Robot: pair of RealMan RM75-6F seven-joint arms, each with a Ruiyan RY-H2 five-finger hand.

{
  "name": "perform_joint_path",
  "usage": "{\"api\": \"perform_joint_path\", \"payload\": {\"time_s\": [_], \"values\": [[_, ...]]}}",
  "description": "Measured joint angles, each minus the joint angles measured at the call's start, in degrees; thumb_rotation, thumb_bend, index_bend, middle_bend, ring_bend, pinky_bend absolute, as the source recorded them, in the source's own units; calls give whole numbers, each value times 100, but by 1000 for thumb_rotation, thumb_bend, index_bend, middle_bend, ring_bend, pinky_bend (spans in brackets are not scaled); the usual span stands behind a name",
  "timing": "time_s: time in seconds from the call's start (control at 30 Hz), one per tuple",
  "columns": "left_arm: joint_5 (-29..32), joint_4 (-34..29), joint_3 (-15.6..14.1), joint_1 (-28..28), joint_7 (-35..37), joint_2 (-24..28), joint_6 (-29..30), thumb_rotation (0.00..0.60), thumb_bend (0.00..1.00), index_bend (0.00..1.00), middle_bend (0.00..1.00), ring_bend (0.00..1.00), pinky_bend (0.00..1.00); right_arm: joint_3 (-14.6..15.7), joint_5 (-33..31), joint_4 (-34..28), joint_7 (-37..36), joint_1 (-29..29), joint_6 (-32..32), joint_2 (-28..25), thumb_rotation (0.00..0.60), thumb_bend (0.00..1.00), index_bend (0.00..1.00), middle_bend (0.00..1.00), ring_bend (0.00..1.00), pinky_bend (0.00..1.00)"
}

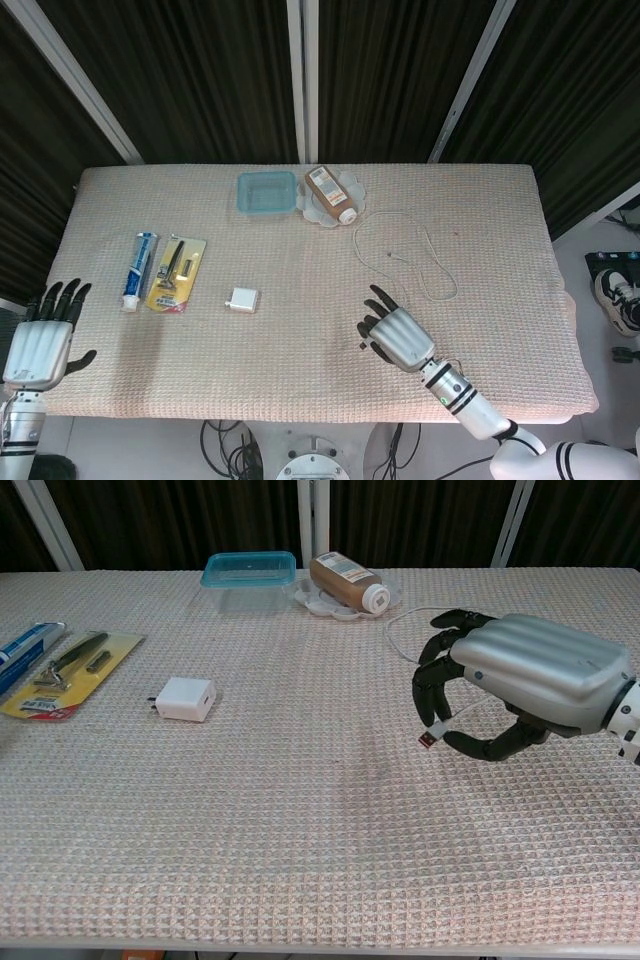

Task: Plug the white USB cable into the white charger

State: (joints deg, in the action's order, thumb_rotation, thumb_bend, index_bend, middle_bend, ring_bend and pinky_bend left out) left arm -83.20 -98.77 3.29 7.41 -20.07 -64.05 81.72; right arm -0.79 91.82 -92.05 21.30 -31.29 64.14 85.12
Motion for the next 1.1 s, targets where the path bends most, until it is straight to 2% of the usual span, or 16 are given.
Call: {"api": "perform_joint_path", "payload": {"time_s": [0.17, 0.37, 0.6, 0.7, 0.9, 1.1], "values": [[10, -104, 99, 377, -141, 29, -498, 600, 115, 78, 15, 0, 0, -100, -77, -20, -39, 102, 211, -186, 600, 355, 579, 517, 202, 0], [166, -171, 279, 1109, -295, -70, -1511, 600, 115, 84, 15, 0, 0, -338, -162, -163, 7, 170, 488, -483, 600, 354, 579, 508, 201, 0], [831, 173, 577, 2245, -359, -663, -2949, 600, 137, 120, 64, 0, 0, -611, -310, -525, 80, 231, 703, -1006, 600, 355, 579, 499, 200, 0], [1236, 475, 673, 2629, -394, -984, -3346, 600, 163, 145, 80, 0, 0, -651, -399, -664, 132, 269, 723, -1188, 600, 354, 579, 498, 198, 0], [1814, 968, 737, 3117, -434, -1522, -3738, 600, 218, 186, 133, 0, 0, -627, -490, -697, 77, 337, 719, -1274, 600, 353, 579, 496, 197, 0], [2159, 1154, 675, 3346, -553, -1809, -3793, 600, 245, 225, 165, 0, 0, -571, -472, -623, -53, 355, 692, -1253, 600, 354, 579, 493, 197, 0]]}}
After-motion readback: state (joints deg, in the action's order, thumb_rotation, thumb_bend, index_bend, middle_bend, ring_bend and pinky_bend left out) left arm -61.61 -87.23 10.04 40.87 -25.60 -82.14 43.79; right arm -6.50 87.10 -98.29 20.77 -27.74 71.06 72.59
